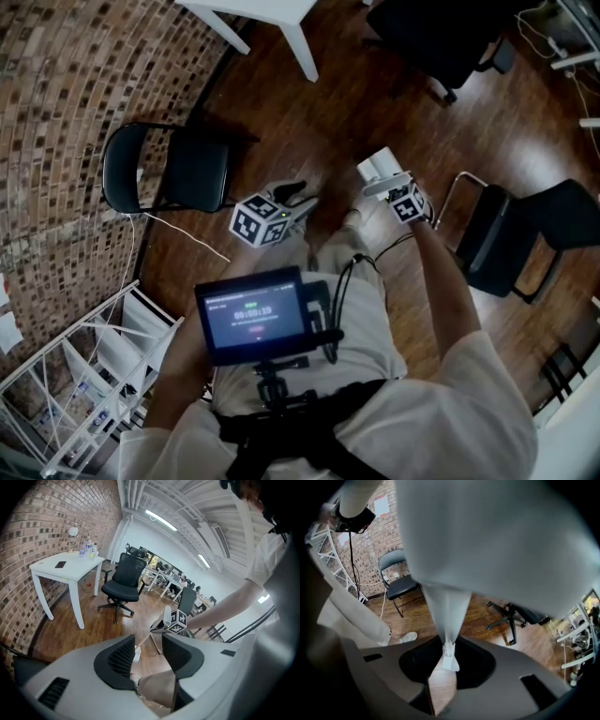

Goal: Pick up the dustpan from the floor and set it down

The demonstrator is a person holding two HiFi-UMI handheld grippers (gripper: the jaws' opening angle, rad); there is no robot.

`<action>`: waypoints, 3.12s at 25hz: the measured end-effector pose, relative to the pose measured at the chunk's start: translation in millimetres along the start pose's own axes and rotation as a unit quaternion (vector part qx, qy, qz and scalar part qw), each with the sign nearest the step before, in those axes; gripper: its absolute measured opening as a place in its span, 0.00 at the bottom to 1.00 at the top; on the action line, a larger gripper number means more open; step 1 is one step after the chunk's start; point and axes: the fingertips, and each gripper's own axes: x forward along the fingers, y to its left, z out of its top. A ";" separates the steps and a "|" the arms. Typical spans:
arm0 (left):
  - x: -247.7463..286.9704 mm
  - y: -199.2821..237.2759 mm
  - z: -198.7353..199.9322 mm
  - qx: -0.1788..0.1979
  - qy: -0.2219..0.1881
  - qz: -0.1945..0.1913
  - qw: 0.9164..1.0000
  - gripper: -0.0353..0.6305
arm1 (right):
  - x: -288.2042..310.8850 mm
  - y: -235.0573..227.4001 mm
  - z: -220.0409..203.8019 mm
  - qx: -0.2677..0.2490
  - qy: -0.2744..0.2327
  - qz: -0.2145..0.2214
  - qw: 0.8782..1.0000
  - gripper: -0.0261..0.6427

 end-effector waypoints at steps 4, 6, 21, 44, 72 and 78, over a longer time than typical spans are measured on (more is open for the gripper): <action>4.1 3.0 0.2 0.003 0.007 -0.003 1.000 0.33 | 4.8 -1.3 -1.2 0.004 0.003 -0.004 1.000 0.20; 5.1 3.5 -0.3 0.004 0.011 -0.005 1.000 0.33 | 6.0 -1.0 -0.5 0.005 0.002 -0.005 1.000 0.20; 7.5 10.2 -3.4 0.000 0.023 -0.008 1.000 0.33 | 19.4 -1.5 0.9 0.003 0.015 -0.007 1.000 0.20; 0.0 29.9 -11.2 -0.023 0.030 0.002 0.999 0.33 | 36.0 8.0 14.2 -0.010 0.019 0.003 1.000 0.20; 2.2 37.4 -29.3 -0.029 0.054 0.003 0.998 0.33 | 45.3 43.3 -1.9 0.038 0.002 -0.013 0.999 0.21; -3.7 38.7 -43.2 -0.036 0.058 0.007 0.998 0.33 | 46.7 66.3 1.2 0.009 -0.011 -0.018 1.000 0.21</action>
